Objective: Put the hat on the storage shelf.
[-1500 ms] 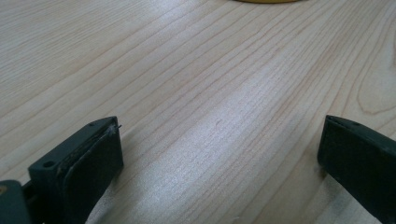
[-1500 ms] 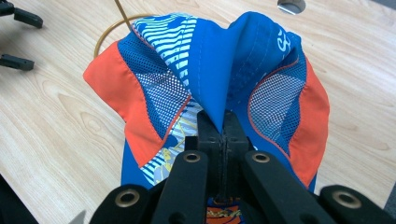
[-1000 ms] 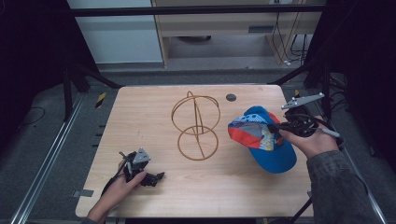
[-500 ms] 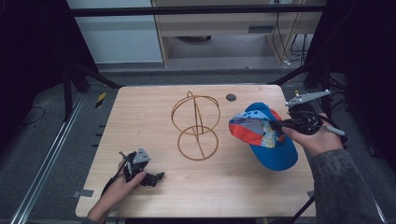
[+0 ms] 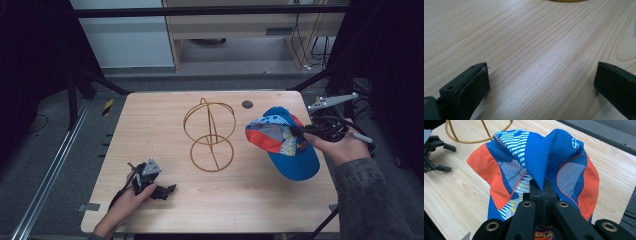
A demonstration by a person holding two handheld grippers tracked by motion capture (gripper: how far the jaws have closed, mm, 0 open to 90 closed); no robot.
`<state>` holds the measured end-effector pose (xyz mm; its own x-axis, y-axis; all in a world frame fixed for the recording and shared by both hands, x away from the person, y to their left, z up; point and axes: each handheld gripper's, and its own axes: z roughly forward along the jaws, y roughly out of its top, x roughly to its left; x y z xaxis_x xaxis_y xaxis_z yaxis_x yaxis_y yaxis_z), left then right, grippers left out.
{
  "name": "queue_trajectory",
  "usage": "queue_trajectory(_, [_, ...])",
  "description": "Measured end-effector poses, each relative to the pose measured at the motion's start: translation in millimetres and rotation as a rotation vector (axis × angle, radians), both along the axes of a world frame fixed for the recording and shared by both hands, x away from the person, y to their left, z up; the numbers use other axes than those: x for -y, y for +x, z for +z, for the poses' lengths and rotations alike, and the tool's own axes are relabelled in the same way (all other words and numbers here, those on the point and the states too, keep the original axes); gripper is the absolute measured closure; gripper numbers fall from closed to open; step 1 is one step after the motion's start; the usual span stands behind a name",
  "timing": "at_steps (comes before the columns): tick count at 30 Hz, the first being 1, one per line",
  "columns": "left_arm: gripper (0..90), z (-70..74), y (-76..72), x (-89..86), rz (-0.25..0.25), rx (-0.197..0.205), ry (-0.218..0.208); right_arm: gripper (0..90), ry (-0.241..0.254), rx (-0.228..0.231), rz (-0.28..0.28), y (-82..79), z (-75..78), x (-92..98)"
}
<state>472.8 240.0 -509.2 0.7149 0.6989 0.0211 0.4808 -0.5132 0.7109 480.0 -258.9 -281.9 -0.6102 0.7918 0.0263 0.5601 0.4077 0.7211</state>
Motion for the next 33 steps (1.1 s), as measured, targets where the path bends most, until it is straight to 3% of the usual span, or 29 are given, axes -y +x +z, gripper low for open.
queue_trajectory(28, [0.0,0.0,0.0,0.0,0.001,-0.001,-0.001,89.9,0.014,0.026,0.002,-1.8,14.1,-0.9])
queue_trajectory(33, [0.0,0.1,-0.1,0.0,0.0,-0.001,0.0,90.0,0.013,0.037,0.003,-2.0,22.2,-0.9])
